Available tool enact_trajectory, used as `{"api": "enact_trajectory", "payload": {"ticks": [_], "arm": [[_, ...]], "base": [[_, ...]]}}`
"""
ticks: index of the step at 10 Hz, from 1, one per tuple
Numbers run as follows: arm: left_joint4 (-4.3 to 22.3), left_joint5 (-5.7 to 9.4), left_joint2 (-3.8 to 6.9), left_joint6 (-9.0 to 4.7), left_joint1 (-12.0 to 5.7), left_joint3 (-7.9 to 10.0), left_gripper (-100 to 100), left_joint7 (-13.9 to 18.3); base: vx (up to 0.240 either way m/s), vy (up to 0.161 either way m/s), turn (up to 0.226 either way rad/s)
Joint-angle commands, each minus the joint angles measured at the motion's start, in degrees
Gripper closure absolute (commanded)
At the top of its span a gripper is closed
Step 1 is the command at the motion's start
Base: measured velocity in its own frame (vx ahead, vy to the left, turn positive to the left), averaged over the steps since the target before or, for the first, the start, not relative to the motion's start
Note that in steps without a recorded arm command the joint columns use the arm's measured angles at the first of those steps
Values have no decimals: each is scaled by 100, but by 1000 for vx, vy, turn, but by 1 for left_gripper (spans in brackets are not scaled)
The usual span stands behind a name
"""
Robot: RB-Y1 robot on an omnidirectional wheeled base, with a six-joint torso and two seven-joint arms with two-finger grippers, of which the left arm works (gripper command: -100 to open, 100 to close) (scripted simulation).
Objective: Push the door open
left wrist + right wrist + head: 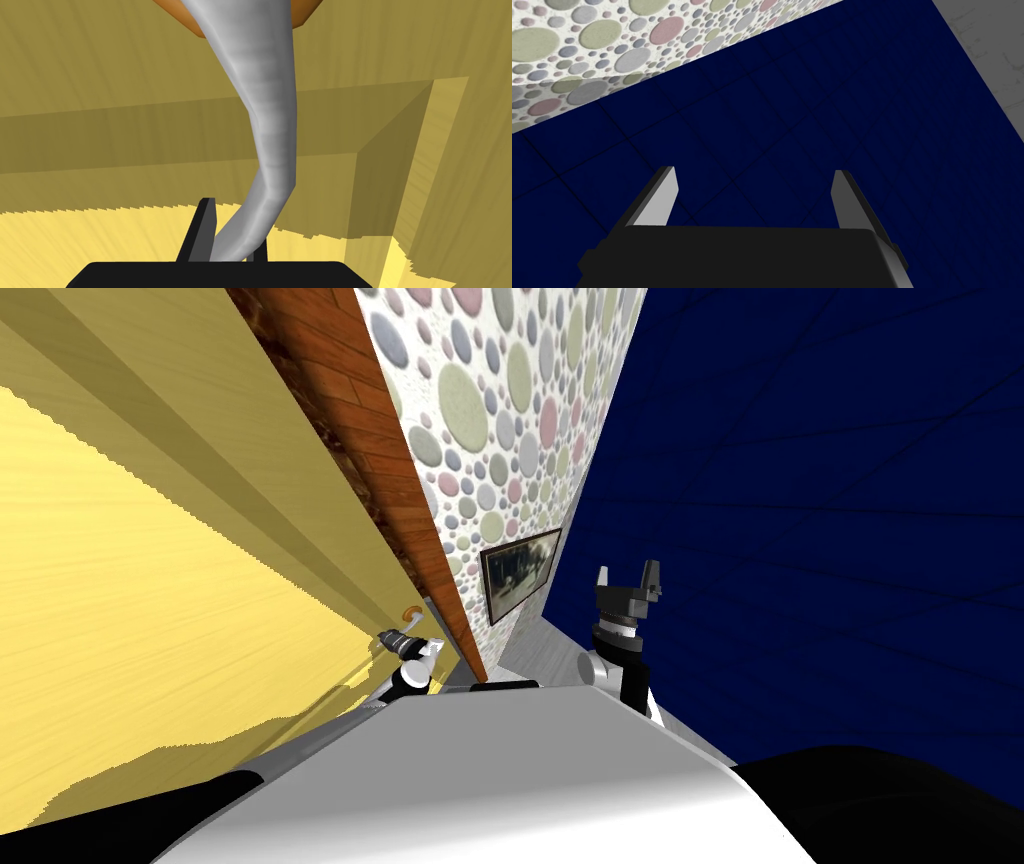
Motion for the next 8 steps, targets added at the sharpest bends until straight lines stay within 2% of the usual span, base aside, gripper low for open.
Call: {"api": "enact_trajectory", "payload": {"ticks": [1,3,4,5,8], "arm": [[-75,142,31,-62,39,143,100,-79],[-75,142,31,-62,39,143,100,-79],[-97,182,38,-80,50,183,100,-102],[-43,182,38,-80,50,183,100,-102],[-97,182,38,-80,50,183,100,-102]], "base": [[-41,64,-182],[-28,44,-125],[0,0,0],[-5,7,-21],[-2,3,-8]]}}
